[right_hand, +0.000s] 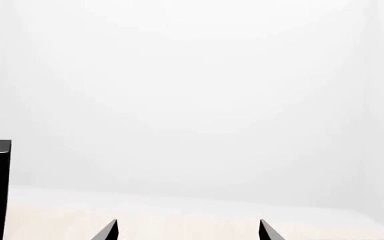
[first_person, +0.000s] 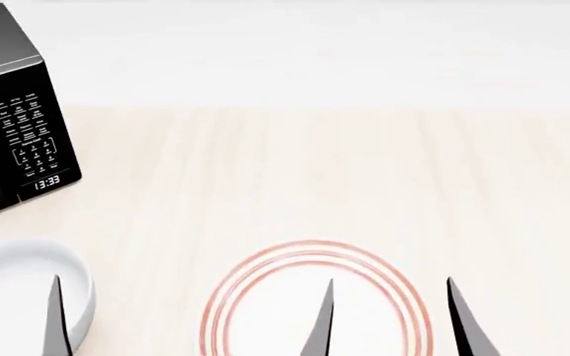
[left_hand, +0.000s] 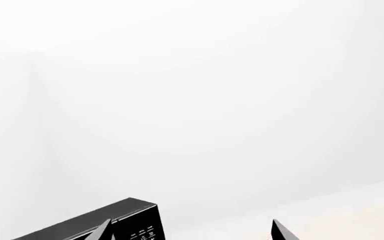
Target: Pick up the white bowl and put it on the plate.
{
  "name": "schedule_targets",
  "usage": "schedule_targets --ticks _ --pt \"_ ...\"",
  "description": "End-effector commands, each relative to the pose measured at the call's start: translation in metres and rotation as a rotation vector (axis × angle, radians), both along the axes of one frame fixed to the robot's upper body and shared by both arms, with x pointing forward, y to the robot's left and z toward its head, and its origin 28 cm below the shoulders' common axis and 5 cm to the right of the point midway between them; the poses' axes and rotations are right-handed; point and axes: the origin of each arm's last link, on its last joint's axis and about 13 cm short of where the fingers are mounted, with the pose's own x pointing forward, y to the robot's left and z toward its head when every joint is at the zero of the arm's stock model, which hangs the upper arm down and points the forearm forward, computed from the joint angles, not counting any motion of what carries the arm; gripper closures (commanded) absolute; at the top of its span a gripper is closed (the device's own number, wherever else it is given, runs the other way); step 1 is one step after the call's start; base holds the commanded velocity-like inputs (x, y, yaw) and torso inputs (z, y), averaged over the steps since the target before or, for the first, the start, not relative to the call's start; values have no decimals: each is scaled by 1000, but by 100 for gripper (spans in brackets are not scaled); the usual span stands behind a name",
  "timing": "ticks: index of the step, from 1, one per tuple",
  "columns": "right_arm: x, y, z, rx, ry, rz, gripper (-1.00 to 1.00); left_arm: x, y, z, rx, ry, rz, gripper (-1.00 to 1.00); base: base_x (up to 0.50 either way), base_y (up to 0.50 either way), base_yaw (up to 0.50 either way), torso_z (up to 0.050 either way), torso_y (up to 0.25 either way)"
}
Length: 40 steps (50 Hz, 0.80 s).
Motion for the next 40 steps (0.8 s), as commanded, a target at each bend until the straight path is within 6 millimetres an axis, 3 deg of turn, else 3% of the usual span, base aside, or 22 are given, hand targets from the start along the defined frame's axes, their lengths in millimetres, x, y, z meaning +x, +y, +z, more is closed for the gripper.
schedule_targets --ticks 1,10,19,40 --pt "1 -1 -3 -22 2 -7 -100 -4 7 11 63 62 17 -100 0 0 0 0 0" --pt "1 -2 -4 -23 2 -10 -100 7 38 50 145 149 39 -100 0 0 0 0 0" --pt "1 -2 -3 -21 0 -10 -100 8 61 65 106 293 86 -100 0 0 0 0 0" --pt "0 -2 -4 -16 3 -14 -100 33 98 48 -147 626 119 -100 0 0 0 0 0"
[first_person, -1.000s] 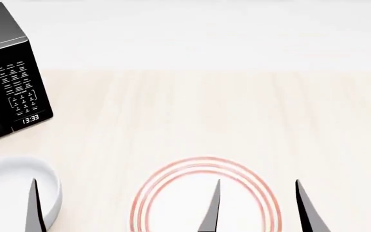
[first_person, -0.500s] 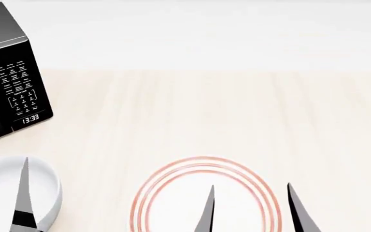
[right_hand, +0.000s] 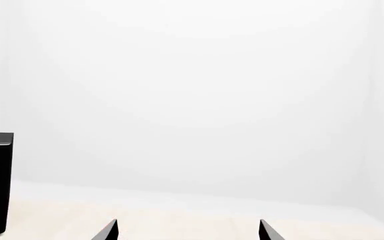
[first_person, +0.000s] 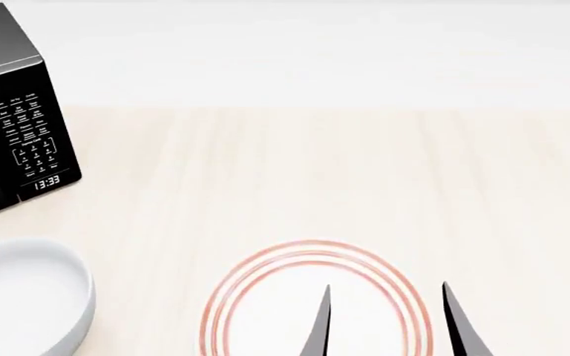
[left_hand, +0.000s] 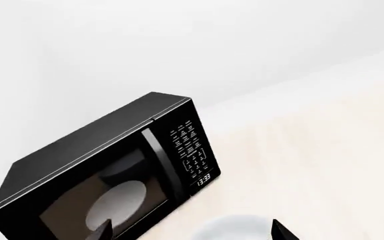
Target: Pick up the white bowl and put it on the plate.
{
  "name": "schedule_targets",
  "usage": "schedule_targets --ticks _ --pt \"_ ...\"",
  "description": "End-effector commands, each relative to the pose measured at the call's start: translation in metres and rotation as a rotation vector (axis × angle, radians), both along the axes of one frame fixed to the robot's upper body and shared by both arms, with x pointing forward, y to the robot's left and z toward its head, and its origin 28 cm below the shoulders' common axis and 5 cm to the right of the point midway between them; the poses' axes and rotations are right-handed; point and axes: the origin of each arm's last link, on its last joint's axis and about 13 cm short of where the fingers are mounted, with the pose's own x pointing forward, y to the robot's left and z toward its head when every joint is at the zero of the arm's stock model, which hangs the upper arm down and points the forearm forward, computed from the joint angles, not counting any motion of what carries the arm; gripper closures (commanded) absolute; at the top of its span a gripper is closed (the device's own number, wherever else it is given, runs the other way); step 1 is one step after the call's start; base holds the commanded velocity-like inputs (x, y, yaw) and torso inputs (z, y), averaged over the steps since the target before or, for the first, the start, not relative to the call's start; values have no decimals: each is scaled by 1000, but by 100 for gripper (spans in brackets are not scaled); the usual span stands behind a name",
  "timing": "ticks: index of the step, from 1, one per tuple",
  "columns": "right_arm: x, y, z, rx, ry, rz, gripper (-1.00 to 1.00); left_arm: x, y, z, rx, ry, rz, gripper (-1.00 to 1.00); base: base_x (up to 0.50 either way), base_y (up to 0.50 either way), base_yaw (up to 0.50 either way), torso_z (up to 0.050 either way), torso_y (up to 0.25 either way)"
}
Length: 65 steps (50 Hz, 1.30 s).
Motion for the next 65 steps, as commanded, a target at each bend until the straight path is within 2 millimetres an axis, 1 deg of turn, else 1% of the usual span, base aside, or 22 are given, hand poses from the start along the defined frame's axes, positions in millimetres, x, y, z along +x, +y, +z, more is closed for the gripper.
schedule_targets --ticks 1,6,11,17,22,26,36,42,49,65 --pt "1 -2 0 -6 -14 -17 -100 7 18 -8 -218 142 37 -100 0 0 0 0 0" --pt "1 -2 -1 -7 -13 -17 -100 18 27 -16 -301 201 70 -100 0 0 0 0 0" --pt "1 -2 -3 -5 -9 -14 -100 25 36 -26 -344 229 97 -100 0 0 0 0 0" --pt "3 -2 -5 -6 -3 -13 -100 30 38 -33 -375 243 110 -100 0 0 0 0 0" --pt "3 -2 -6 -5 -2 -14 -100 40 42 -44 -429 258 121 -100 0 0 0 0 0" --pt "3 -2 -5 -5 -4 -15 -100 47 45 -55 -412 280 153 -100 0 0 0 0 0" --pt "3 -2 -6 -6 -1 -15 -100 53 53 -69 -400 301 207 -100 0 0 0 0 0" --pt "3 -2 -6 -5 -1 -15 -100 55 54 -77 -397 320 222 -100 0 0 0 0 0" --pt "3 -2 -7 -2 -2 -13 -100 58 55 -86 -400 334 235 -100 0 0 0 0 0" --pt "3 -1 -8 2 3 -9 -100 71 54 -98 -402 341 247 -100 0 0 0 0 0"
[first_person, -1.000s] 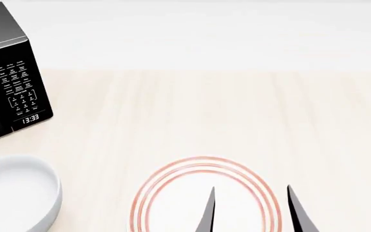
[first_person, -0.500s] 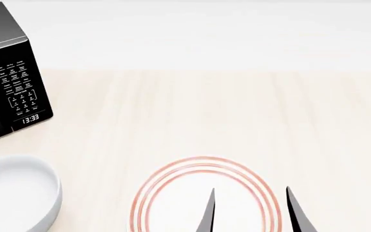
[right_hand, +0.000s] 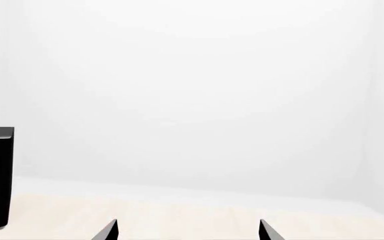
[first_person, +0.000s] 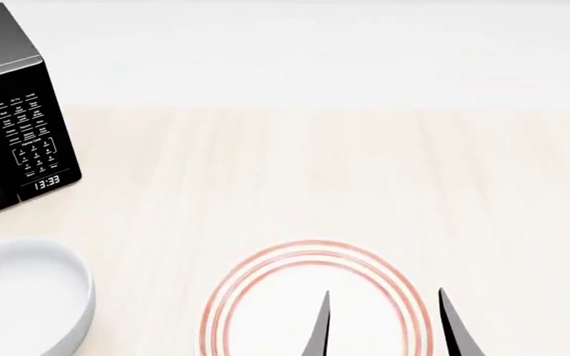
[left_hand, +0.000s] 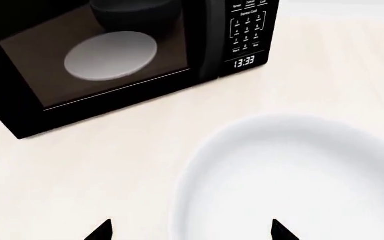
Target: Pick up the white bowl and put it on the plate.
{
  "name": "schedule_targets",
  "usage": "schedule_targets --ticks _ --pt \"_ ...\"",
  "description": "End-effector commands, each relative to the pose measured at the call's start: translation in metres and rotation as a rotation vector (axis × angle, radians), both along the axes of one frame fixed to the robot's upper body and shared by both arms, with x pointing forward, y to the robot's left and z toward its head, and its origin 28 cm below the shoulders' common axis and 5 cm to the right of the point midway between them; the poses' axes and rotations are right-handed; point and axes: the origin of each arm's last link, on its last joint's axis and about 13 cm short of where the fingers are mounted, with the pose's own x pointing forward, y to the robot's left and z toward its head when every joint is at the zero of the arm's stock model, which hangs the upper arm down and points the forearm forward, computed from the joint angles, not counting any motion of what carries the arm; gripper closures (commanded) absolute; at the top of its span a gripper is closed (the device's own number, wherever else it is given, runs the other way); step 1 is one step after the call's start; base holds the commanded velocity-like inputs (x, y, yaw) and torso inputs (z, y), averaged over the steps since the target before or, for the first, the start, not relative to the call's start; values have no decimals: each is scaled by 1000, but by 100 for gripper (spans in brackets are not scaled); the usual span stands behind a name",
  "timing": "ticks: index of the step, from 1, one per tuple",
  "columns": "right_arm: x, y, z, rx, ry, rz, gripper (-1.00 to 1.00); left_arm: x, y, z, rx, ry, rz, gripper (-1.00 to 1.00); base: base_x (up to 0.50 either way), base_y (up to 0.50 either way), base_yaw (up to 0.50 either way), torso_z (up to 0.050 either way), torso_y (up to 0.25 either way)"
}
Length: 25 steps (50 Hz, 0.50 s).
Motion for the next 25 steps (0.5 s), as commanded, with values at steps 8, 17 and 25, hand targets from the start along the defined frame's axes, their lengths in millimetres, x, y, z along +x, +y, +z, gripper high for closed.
schedule_targets --ticks 8,17,25 --pt "2 -1 -2 1 -11 -7 -100 9 0 -22 -58 11 27 -100 0 0 0 0 0" --pt "2 -1 -2 2 -10 -6 -100 12 2 -28 -48 17 32 -100 0 0 0 0 0" --pt "2 -1 -3 6 -11 -1 -100 13 0 -31 -52 19 28 -100 0 0 0 0 0"
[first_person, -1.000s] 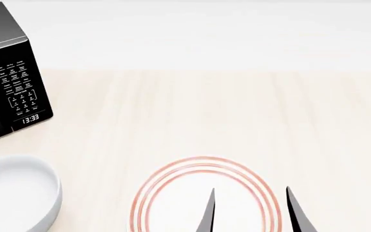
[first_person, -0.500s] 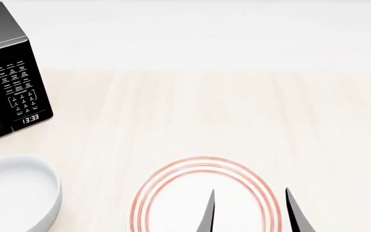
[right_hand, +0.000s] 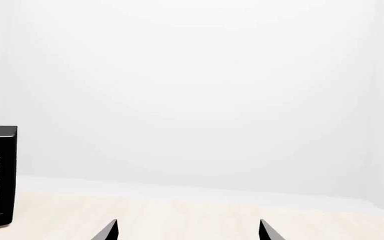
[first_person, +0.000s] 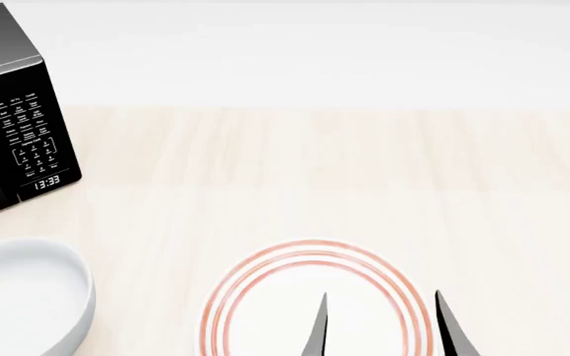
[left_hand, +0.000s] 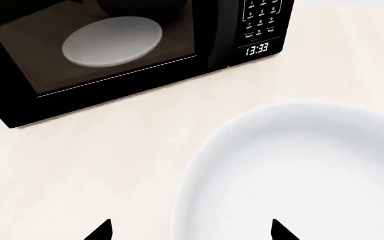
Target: Pick up the white bowl and put it on the plate.
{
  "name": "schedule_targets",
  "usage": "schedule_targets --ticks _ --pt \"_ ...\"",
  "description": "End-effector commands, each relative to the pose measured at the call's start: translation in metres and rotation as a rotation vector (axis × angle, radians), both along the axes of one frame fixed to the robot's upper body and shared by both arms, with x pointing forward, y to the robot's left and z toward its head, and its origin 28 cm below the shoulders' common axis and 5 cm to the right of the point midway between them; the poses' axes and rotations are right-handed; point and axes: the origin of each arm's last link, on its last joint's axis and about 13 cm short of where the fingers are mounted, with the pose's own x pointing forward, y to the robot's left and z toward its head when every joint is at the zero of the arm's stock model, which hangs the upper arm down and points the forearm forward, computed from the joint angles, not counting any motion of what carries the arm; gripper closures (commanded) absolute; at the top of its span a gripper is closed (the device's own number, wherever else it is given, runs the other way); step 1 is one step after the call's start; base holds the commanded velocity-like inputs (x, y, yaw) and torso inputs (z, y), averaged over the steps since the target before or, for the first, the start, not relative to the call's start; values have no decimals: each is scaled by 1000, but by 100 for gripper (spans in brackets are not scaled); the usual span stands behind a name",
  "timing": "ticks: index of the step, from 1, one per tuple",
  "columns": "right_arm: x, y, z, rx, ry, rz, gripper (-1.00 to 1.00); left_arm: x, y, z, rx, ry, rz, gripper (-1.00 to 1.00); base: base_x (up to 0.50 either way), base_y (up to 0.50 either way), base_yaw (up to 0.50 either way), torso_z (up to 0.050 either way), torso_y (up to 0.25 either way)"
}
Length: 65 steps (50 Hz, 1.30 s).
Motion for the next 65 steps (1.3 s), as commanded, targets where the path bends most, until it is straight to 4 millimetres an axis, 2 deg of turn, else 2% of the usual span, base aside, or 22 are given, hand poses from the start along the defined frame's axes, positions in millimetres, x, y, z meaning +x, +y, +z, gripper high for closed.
schedule_targets --ticks 1,11,12,32,41,47,51,57,65 --pt "2 -1 0 -4 -19 -9 -100 -1 -3 -10 -49 2 -3 -100 0 0 0 0 0" --pt "1 -1 -1 -4 -16 -6 -100 -1 -3 -13 -48 5 -8 -100 0 0 0 0 0" --pt "1 -1 -1 -4 -17 -6 -100 -1 -3 -13 -48 5 -7 100 0 0 0 0 0" --pt "2 0 -3 -3 -12 0 -100 -4 -2 -16 -90 -25 24 100 0 0 0 0 0" --pt "1 1 -4 -3 -10 2 -100 -5 -6 -7 -108 -75 33 100 0 0 0 0 0" --pt "1 1 -4 -3 -9 4 -100 -8 -14 12 -123 -122 15 100 0 0 0 0 0" --pt "1 1 -3 -3 -12 4 -100 -8 -21 39 -129 -187 -11 100 0 0 0 0 0" --pt "1 1 -3 -2 -12 4 -100 -9 -29 53 -136 -221 -31 100 0 0 0 0 0" --pt "1 1 -2 0 -14 4 -100 -9 -38 81 -151 -288 -60 100 0 0 0 0 0"
